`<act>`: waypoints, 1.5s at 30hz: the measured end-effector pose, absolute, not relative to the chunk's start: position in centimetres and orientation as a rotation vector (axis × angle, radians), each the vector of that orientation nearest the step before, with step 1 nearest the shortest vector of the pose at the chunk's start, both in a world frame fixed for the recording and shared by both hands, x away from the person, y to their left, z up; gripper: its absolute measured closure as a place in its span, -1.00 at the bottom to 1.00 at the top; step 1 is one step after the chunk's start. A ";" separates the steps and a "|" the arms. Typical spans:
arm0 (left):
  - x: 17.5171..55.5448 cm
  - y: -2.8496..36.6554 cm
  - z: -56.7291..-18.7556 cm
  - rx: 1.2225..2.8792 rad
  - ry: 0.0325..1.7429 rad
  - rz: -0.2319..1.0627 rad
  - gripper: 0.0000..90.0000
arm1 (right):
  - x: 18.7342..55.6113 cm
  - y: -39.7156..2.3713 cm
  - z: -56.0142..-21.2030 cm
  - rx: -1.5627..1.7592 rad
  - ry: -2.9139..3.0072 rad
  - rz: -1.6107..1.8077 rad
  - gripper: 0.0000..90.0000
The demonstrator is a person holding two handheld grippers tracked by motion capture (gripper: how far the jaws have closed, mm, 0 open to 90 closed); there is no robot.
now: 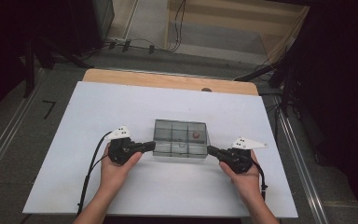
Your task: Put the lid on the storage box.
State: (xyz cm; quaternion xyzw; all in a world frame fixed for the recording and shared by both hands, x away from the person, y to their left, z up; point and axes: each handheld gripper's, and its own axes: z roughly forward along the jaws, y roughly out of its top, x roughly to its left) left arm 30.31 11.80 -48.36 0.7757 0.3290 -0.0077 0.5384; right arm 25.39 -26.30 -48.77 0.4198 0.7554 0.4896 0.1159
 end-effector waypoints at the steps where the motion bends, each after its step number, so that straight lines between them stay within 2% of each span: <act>1: 30.3 11.8 -48.4 1.846 0.786 -0.021 0.98 | 25.3 -26.3 -48.9 1.232 2.214 1.436 0.94; 22: 29.8 12.1 -49.9 1.885 0.824 -0.054 0.98 | 24.5 -26.5 -49.9 1.232 2.260 1.396 0.94; 34: 28.1 13.3 -48.9 1.868 0.799 -0.043 0.97 | 22.9 -27.7 -49.4 1.244 2.224 1.423 0.89; 38: 27.3 14.0 -48.2 1.845 0.788 0.012 0.76 | 22.0 -28.3 -48.7 1.225 2.193 1.460 0.78; 41: 26.7 14.4 -47.7 1.836 0.782 0.089 0.38 | 21.4 -28.7 -48.3 1.198 2.170 1.470 0.57; 45: 26.2 15.2 -47.1 1.798 0.775 0.126 0.03 | 20.5 -29.2 -48.0 1.173 2.146 1.487 0.27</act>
